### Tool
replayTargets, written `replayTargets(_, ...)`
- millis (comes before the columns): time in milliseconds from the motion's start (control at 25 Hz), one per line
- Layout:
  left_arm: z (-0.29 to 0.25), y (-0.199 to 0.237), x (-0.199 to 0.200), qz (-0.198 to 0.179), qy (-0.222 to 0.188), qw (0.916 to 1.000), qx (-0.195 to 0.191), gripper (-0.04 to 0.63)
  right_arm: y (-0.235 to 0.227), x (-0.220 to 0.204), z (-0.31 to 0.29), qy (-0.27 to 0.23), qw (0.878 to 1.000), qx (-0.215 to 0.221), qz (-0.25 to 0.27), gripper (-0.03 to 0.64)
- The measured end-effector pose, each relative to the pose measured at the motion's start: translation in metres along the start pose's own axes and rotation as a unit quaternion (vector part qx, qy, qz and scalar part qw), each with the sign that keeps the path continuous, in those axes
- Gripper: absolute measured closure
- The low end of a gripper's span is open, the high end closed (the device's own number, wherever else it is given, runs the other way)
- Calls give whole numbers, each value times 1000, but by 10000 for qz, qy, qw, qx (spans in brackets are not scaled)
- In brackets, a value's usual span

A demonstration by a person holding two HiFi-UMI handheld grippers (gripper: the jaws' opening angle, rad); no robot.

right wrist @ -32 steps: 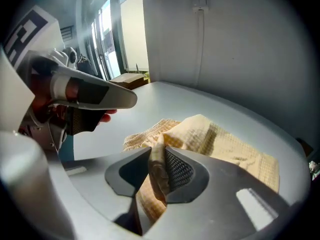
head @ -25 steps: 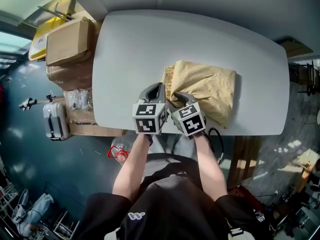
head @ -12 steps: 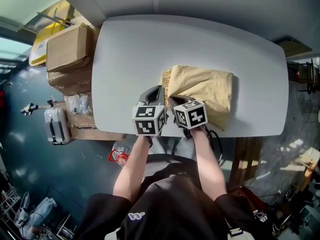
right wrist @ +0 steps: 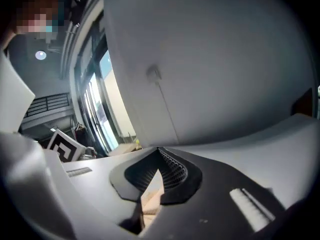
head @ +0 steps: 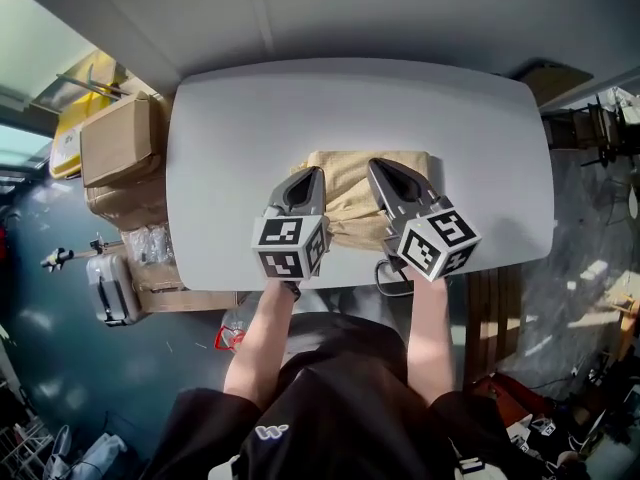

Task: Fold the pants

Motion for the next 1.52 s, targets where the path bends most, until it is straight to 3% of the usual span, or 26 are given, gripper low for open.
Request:
replayTargets(120, -2, -30, 27, -284, -299, 9987, -296, 592, -9, 38, 32, -918, 9950, -309, 255, 612)
replayTargets(320, 4, -74, 71, -808, -901, 9916, -457, 592, -29, 64, 68, -1430, 9734, -1543, 907, 612)
replayTargets(440, 4, -93, 88, -991, -1143, 9871, -518, 592, -39, 76, 80, -1608, 9660, -1778, 966, 612)
replayTargets(880, 13, -114, 118, -1089, -1732, 9781, -392, 592, -46, 109, 92, -1809, 9628, -1606, 1202, 612)
replayTargets(1320, 40, -105, 149, -1145, -2389, 9643, 41, 592, -36, 138, 83, -2147, 9601, -1164, 1363, 612)
replayTargets(1520, 46, -100, 146, -1069, -2314, 9668, 160, 592, -30, 136, 78, -2058, 9627, -1040, 1417, 612)
Point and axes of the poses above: the fingertips, and each gripper's own axes: z backward along the fingers, y to its left, x out of its top, the point moved 5 cm from there along z, backward along the fingers, and after that the axes turned 6 degrees about z, right-handed, at the moved point
